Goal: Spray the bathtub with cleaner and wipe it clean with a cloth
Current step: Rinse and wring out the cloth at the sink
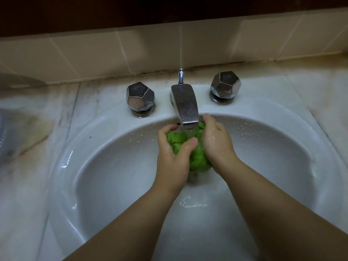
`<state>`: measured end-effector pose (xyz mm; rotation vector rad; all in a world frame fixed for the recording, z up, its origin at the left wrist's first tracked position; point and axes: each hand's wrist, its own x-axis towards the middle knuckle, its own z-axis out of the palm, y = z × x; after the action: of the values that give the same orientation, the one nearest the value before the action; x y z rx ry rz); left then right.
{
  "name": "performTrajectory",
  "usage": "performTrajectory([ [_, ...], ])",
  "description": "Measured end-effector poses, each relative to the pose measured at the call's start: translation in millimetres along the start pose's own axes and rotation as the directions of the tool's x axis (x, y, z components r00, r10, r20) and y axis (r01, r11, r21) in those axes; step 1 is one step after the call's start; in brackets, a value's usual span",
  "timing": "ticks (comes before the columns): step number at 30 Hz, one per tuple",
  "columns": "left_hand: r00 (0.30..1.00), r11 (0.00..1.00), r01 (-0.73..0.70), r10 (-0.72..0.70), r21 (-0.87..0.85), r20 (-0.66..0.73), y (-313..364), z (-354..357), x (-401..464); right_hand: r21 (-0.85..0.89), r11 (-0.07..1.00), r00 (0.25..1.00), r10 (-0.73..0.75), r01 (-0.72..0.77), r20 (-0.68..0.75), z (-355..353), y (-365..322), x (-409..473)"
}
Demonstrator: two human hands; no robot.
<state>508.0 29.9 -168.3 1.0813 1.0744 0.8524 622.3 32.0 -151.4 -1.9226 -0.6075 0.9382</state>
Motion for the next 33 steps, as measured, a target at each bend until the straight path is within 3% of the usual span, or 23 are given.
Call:
performTrajectory([
  [3,0.998,0.998,-0.057,0.057,0.024,0.004,-2.6,-1.4,1.9,0.146,0.98,0.989,0.126,-0.135,0.074,-9.5,4.1,-2.6],
  [7,0.99,0.999,-0.039,0.042,0.023,-0.138,1.4,-2.7,12.4,0.43,0.903,0.985,-0.065,-0.011,0.162,-10.4,14.4,-7.7],
  [9,0.984,1.0,0.003,-0.007,-0.026,-0.176,3.2,-2.8,16.3,0.37,0.922,0.969,-0.182,0.11,0.165,-8.8,18.1,-11.2],
  [13,0.987,0.999,0.045,-0.042,0.016,-0.158,-2.3,-2.6,19.3,0.051,0.948,0.942,-0.317,0.313,0.113,-0.5,26.0,-26.8],
  [17,0.988,0.995,0.086,-0.08,0.043,-0.131,-4.3,0.1,15.9,-0.024,0.943,0.943,-0.331,0.331,-0.011,5.3,29.1,-29.0],
  [19,0.988,0.991,0.054,-0.035,0.122,-0.15,-3.1,-0.2,15.7,-0.066,0.939,0.94,-0.34,0.338,-0.012,7.0,29.9,-26.5],
  [24,0.979,0.98,0.007,0.034,0.2,-0.202,2.5,-1.2,14.5,0.023,0.955,0.956,-0.294,0.295,-0.024,11.9,31.6,-21.2],
  [30,0.978,0.95,-0.079,0.132,0.301,-0.159,7.6,-4.8,10.7,0.026,0.96,0.959,-0.278,0.28,-0.048,10.7,25.8,-22.1],
  [33,0.979,0.938,-0.091,0.145,0.336,-0.141,3.9,-4.9,6.9,-0.064,0.959,0.96,-0.277,0.276,-0.023,8.6,24.4,-22.3],
])
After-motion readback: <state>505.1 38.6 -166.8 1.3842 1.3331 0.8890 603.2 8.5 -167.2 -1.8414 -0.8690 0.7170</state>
